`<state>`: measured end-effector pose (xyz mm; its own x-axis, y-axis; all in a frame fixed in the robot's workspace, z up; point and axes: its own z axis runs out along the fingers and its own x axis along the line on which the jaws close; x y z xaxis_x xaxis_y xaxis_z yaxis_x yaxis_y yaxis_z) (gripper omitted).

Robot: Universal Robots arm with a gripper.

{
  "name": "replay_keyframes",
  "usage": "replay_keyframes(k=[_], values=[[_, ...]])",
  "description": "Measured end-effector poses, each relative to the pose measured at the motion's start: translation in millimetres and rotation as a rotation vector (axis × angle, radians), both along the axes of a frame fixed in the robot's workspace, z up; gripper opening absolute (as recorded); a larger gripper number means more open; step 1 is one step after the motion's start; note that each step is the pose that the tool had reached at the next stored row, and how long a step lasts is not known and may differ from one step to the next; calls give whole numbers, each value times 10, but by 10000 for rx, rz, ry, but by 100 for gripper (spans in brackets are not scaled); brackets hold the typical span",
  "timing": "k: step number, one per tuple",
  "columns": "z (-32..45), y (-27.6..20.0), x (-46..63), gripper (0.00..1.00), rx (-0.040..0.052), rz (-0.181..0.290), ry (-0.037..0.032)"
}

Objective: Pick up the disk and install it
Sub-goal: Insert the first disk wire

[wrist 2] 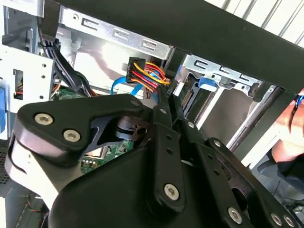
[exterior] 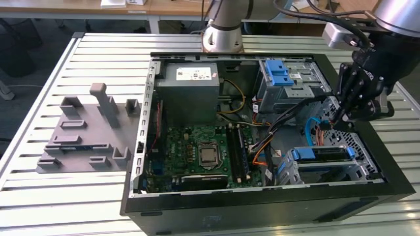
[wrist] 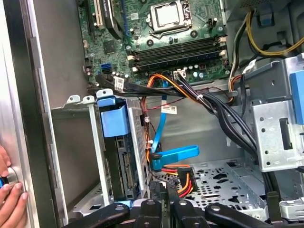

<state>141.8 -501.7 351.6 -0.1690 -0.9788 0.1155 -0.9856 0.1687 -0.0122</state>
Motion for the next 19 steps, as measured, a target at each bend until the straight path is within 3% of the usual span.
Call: replay_keyframes(k=[5,9,19], values=[[-1,-16,-44,16,2,183,-63],[-1,-57,-78,16,1,273,-116],[-17,-116,-105,16,4,927,-205]])
